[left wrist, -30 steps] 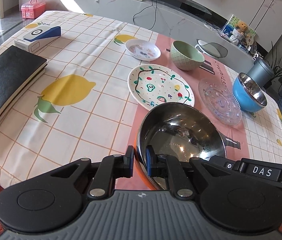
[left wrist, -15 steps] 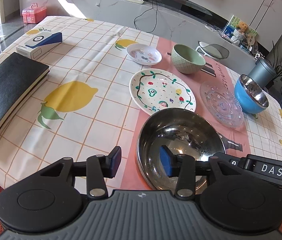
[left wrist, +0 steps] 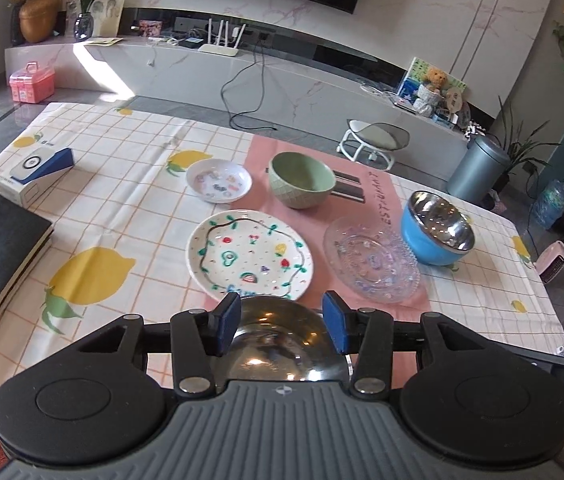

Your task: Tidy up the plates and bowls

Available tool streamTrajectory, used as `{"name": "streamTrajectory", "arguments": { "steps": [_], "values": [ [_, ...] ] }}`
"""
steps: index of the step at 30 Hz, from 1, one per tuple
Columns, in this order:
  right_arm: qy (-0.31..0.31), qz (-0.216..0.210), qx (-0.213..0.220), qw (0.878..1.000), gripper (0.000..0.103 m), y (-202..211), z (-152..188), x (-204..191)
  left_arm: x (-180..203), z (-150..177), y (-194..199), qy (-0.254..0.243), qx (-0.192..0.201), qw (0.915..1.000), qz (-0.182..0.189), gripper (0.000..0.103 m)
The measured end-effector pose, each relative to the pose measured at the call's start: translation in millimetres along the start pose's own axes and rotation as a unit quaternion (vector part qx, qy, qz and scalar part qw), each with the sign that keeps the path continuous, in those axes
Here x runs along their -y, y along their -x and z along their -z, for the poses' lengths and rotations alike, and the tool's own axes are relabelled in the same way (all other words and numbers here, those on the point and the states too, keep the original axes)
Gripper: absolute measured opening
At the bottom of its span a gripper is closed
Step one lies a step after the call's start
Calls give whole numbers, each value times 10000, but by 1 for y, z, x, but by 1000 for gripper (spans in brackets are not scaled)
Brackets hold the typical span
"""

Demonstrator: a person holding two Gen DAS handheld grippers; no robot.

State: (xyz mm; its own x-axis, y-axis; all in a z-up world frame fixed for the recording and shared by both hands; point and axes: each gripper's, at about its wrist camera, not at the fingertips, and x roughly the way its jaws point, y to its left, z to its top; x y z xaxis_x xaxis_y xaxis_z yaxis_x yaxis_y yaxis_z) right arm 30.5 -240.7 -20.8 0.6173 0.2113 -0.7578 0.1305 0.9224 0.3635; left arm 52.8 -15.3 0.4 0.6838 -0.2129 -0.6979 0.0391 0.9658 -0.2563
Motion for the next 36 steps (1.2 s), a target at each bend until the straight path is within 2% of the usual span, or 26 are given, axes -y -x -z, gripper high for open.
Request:
{"name": "streamTrajectory", "arguments": {
  "steps": [4, 10, 18, 30, 36],
  "values": [
    [-245, 164, 97, 9995, 47, 6, -10, 27, 28, -7, -10, -115, -100, 9994, 298, 53],
    [-476, 349, 227, 9980, 47, 11, -26, 62, 67, -18, -35, -253, -279, 9979, 532, 53],
    [-659, 446, 319, 9963, 47, 7, -58, 105, 106, -33, -76, -220, -517, 9963, 655, 53],
    [-965, 430, 280, 9940, 46, -33, -120, 144, 139, -64, -154, 53, -812, 9945, 665, 53],
    [-1083, 514, 283, 9924, 42, -56, -156, 148, 147, -85, -194, 106, -993, 9941, 425, 53]
  ]
}}
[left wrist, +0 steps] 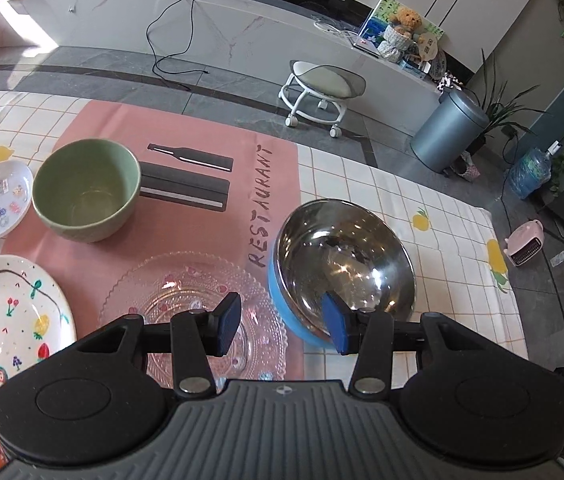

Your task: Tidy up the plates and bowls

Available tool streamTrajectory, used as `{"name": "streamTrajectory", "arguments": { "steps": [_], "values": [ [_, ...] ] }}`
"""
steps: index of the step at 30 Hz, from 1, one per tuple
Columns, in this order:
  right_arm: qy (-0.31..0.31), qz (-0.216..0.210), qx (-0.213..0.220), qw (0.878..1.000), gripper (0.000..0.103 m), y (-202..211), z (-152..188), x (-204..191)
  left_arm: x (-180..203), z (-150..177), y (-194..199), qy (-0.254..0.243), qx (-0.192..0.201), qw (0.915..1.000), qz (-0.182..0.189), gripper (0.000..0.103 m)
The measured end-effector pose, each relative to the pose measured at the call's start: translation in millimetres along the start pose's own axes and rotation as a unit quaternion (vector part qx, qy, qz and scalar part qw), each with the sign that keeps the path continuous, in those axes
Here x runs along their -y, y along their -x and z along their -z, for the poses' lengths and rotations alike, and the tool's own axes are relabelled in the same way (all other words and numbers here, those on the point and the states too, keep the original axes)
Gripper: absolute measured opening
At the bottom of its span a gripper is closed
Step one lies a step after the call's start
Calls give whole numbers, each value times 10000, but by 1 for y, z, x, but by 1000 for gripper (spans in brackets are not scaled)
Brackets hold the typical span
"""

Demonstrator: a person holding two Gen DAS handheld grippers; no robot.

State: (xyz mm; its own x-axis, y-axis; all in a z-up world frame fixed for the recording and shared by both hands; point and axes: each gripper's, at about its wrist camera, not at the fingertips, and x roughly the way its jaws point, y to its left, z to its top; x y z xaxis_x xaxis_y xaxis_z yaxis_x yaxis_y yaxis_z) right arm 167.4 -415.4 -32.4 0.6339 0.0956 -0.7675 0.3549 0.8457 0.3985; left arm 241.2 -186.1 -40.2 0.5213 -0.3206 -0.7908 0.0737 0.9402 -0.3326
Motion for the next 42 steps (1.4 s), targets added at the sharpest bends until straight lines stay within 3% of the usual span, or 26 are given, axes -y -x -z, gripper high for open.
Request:
{"name": "streamTrajectory", "arguments": {
  "steps": [9, 12, 14, 18, 21, 25, 33, 42],
  "values": [
    [65, 214, -157, 9996, 39, -44, -29, -17, 2, -22, -39, -58, -245, 9994, -225, 53],
    [42, 216, -280, 9994, 34, -58, -31, -19, 3, -25, -53, -83, -382, 9990, -230, 53],
    [53, 233, -339, 9991, 29, -65, -31, -21, 3, -24, -58, -101, -445, 9987, -224, 45],
    [25, 229, -358, 9991, 19, -70, -29, -19, 5, -23, -61, -133, -503, 9985, -144, 20],
    [29, 282, -332, 9990, 9, -71, -30, -17, 8, -22, -61, -237, -477, 9983, -252, 10],
    [27, 274, -320, 9991, 9, -70, -30, -17, 7, -22, -59, -220, -512, 9982, -241, 9],
    [120, 259, -139, 9995, 9, -39, -22, -22, 15, -13, -28, -235, -407, 9987, -217, 8],
    [197, 46, 53, 9998, 8, 26, 16, -25, 18, 19, 47, -428, -96, 9984, -358, 9]
  ]
}}
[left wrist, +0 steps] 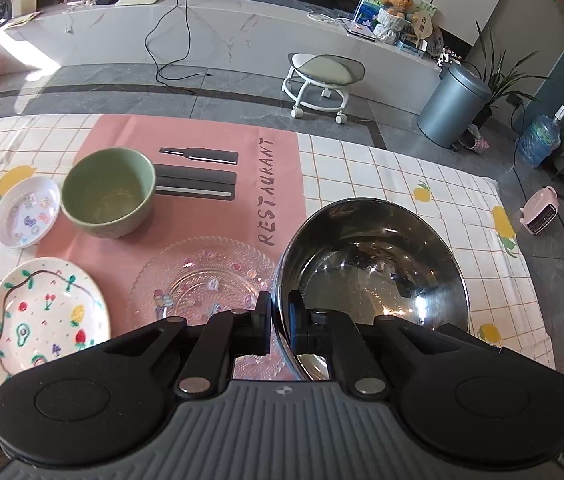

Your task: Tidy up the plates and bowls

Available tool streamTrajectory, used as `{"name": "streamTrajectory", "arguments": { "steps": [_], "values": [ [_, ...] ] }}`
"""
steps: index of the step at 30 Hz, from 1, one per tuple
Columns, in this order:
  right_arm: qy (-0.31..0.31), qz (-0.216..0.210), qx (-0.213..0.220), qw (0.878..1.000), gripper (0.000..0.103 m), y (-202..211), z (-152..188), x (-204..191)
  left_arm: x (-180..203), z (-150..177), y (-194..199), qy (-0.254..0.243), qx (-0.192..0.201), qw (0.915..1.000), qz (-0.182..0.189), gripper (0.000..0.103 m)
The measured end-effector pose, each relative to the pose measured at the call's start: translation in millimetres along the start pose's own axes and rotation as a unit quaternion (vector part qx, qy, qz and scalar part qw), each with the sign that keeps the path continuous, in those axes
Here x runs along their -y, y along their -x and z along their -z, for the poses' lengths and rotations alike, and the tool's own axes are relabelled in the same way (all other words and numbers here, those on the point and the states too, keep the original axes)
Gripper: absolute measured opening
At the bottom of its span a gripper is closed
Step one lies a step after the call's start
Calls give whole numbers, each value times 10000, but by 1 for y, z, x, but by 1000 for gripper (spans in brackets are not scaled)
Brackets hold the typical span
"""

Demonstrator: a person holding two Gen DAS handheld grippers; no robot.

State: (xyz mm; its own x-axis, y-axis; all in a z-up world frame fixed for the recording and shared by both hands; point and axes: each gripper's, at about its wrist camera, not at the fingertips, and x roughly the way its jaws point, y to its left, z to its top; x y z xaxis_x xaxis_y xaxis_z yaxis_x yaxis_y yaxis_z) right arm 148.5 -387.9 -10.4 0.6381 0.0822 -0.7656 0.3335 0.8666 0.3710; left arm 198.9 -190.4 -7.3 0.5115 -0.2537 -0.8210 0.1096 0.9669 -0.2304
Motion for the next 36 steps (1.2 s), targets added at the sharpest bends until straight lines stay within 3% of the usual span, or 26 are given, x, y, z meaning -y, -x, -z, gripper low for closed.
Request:
{"name": "streamTrajectory", "arguments": {
  "steps": [10, 21, 29, 36],
  "values": [
    [167, -578, 83, 9982, 9, 64, 65, -36, -53, 43, 85, 410, 443, 9980, -204, 10],
    [628, -1021, -318, 9923, 8, 84, 127, -92, -126, 83, 143, 940, 635, 9922, -514, 11],
    [996, -1181, -604, 9861, 8, 76, 157, -124, -169, 105, 148, 1347, 546, 9874, -620, 11],
    [1111, -961, -791, 9860, 8, 60, 170, -130, -186, 124, 130, 1431, 236, 9879, -548, 11]
  ]
}}
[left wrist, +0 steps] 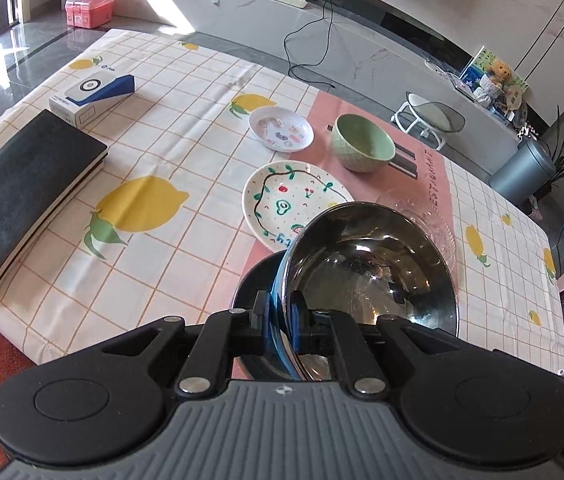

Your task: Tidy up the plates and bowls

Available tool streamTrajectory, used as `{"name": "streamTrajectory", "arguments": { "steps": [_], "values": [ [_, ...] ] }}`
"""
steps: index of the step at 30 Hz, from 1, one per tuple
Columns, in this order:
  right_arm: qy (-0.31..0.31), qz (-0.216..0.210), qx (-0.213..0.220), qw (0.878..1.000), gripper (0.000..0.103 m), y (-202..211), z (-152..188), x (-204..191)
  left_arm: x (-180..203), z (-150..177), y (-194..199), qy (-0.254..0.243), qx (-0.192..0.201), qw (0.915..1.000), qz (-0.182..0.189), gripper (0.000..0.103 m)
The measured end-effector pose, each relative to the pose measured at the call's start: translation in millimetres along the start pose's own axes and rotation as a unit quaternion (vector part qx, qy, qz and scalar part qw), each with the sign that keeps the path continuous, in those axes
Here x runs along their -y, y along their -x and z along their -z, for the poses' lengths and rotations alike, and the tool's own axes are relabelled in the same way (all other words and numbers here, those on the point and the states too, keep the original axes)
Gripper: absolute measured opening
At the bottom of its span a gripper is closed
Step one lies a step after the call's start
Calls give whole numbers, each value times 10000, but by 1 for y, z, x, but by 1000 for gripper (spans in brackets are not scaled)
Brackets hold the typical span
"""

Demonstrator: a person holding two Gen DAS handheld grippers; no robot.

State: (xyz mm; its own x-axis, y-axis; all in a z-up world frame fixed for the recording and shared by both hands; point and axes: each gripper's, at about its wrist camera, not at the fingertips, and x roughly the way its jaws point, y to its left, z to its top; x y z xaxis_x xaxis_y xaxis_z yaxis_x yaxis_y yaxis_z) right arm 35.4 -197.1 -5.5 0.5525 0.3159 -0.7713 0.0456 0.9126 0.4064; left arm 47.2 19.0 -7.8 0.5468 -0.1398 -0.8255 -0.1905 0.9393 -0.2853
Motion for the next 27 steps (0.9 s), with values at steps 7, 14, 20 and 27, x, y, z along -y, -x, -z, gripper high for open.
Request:
{"name": "streamTrajectory", "arguments": {
  "steps": [7, 14, 20, 27],
  "values": [
    [37, 176, -130, 9998, 8, -16, 5, 0, -9, 5, -14, 78, -207, 9998, -22, 11],
    [73, 181, -278, 9994, 7, -28, 4, -2, -11, 7, -17, -41, -258, 9996, -97, 12],
    [149, 225, -298, 9992, 6, -32, 5, -4, -6, 10, -19, -246, -217, 9991, -252, 12],
    [214, 263, -360, 9988, 6, -38, 7, -6, -1, 14, -23, -528, -194, 9973, -470, 12]
  ]
}}
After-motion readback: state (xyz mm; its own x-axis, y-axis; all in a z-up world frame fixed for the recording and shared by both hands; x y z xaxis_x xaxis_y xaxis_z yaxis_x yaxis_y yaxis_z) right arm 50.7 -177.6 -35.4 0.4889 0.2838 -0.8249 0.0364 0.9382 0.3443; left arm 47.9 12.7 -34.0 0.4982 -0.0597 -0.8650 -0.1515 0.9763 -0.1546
